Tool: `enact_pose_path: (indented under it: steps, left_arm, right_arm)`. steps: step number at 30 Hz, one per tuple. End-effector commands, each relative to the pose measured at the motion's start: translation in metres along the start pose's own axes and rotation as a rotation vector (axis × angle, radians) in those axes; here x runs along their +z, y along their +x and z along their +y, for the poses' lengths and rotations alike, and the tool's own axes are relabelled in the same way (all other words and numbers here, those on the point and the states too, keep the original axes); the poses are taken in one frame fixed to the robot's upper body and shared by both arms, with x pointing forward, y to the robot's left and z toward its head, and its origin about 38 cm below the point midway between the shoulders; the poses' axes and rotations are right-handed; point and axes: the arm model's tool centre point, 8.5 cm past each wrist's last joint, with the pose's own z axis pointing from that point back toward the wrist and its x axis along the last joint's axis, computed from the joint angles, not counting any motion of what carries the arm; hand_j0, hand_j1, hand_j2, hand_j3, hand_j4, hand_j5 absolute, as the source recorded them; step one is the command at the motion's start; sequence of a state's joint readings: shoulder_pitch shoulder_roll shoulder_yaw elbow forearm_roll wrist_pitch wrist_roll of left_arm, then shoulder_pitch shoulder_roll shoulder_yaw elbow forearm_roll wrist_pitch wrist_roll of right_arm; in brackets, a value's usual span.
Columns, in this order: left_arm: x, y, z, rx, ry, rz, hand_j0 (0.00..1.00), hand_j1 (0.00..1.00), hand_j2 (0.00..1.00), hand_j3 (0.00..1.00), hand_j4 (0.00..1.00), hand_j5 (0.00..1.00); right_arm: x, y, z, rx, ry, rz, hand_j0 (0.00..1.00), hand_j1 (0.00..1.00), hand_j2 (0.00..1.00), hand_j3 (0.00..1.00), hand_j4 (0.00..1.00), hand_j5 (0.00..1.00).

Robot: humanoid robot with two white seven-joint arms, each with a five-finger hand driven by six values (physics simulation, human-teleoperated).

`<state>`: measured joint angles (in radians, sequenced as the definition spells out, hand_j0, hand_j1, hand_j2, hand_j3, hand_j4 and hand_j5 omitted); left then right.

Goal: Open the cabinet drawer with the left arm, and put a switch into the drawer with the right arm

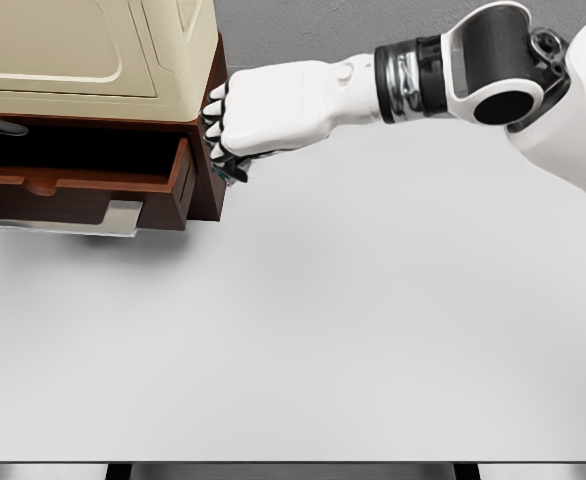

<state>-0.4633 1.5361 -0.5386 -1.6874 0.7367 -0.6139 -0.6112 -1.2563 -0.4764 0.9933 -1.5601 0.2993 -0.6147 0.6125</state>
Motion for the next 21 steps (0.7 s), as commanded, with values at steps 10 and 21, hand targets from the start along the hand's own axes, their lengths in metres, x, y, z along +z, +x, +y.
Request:
enact_pose_path:
  steps: [10, 21]
  left_arm:
    - [0.000, -0.001, 0.000, 0.004, 0.000, 0.002, 1.00, 1.00, 1.00, 1.00, 1.00, 1.00]
    - [-0.002, -0.002, -0.003, -0.001, -0.008, 0.003, 1.00, 1.00, 1.00, 1.00, 1.00, 1.00]
  right_arm:
    - [-0.031, -0.006, -0.034, 0.024, -0.044, -0.029, 0.31, 0.31, 0.31, 0.31, 0.31, 0.31]
    - [-0.056, -0.011, -0.052, 0.021, -0.063, -0.047, 0.31, 0.31, 0.31, 0.31, 0.31, 0.31]
